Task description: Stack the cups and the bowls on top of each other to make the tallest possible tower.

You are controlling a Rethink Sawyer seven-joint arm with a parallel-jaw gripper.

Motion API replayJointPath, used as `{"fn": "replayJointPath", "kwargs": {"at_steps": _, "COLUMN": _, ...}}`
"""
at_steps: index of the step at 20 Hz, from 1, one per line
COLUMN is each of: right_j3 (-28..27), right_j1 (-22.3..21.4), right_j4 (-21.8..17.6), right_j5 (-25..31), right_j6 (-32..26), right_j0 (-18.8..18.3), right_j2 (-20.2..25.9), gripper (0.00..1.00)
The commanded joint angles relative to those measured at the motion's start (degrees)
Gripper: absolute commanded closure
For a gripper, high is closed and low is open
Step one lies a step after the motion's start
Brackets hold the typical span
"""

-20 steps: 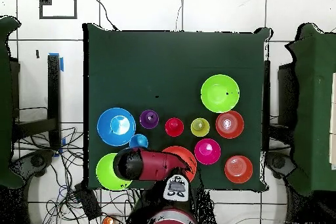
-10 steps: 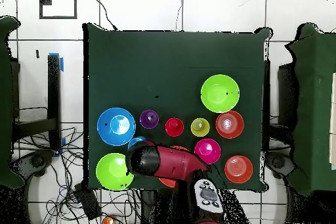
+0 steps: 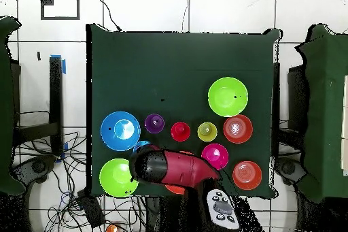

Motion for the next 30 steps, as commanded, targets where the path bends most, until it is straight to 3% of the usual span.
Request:
{"fn": "replayJointPath", "kwargs": {"at_steps": 1, "right_j3": 4.7, "right_j1": 0.6, "right_j4": 1.82, "right_j5": 2.67, "right_j6": 5.62, "right_j0": -1.88, "right_j2": 9.44, "gripper": 0.0}}
{"fn": "replayJointPath", "kwargs": {"at_steps": 7, "right_j3": 5.18, "right_j1": 2.38, "right_j4": 1.59, "right_j5": -0.84, "right_j6": 7.17, "right_j0": -2.5, "right_j2": 11.08, "gripper": 0.0}}
{"fn": "replayJointPath", "kwargs": {"at_steps": 22, "right_j3": -2.41, "right_j1": 4.44, "right_j4": -4.89, "right_j5": -1.15, "right_j6": 6.66, "right_j0": 3.56, "right_j2": -0.33, "gripper": 0.0}}
{"fn": "replayJointPath", "kwargs": {"at_steps": 30, "right_j3": -2.34, "right_j1": 4.19, "right_j4": -5.48, "right_j5": -2.49, "right_j6": 6.34, "right_j0": 3.39, "right_j2": -0.9, "gripper": 0.0}}
